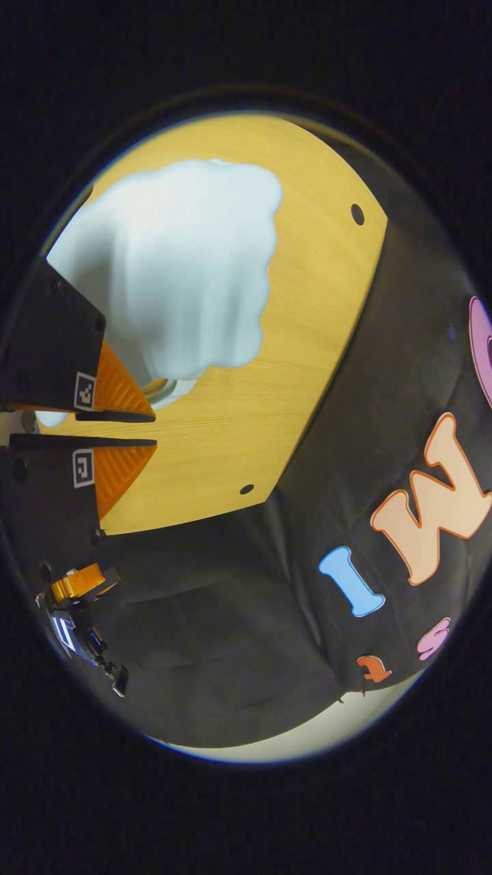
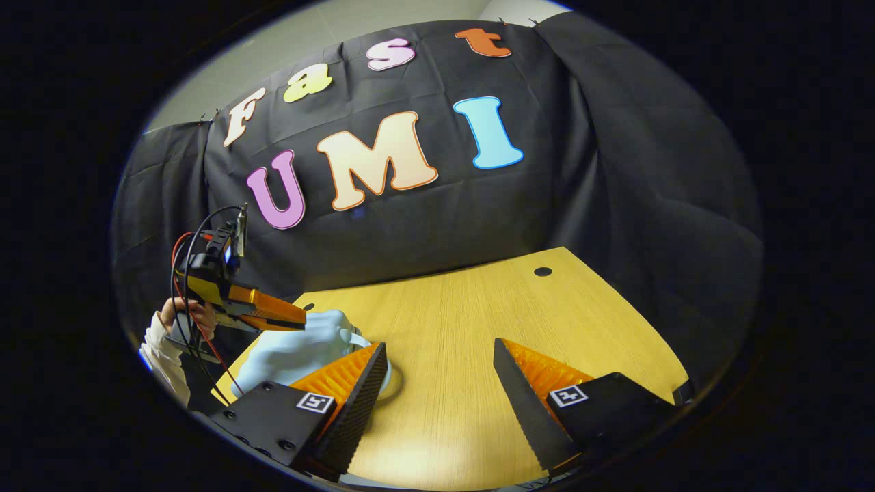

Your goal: First open the suitcase, pack the skin care products into it, and then close the suitcase.

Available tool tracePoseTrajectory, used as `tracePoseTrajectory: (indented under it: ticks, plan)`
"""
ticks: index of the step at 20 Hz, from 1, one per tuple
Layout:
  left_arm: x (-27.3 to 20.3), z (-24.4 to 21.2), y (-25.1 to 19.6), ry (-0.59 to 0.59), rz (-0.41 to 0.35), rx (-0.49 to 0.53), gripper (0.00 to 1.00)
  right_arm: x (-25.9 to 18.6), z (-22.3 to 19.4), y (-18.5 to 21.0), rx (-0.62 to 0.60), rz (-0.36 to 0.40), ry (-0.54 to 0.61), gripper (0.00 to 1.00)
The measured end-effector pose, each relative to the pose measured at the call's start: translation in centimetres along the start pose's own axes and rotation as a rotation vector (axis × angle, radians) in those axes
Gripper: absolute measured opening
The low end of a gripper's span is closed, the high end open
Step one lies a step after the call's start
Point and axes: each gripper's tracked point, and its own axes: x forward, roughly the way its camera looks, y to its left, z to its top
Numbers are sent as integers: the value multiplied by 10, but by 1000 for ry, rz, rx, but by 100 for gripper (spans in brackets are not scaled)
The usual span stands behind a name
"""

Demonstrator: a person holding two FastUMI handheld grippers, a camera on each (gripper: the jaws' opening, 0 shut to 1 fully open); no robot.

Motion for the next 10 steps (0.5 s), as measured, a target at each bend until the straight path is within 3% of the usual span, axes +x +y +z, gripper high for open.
tracePoseTrajectory:
  ticks: [4,10]
  plan:
    - [6,-11,-13,-4,22,86,6,4,4,-1,8,5,-8,98]
    - [-10,-12,-48,-84,103,318,7,3,33,11,9,38,-58,98]
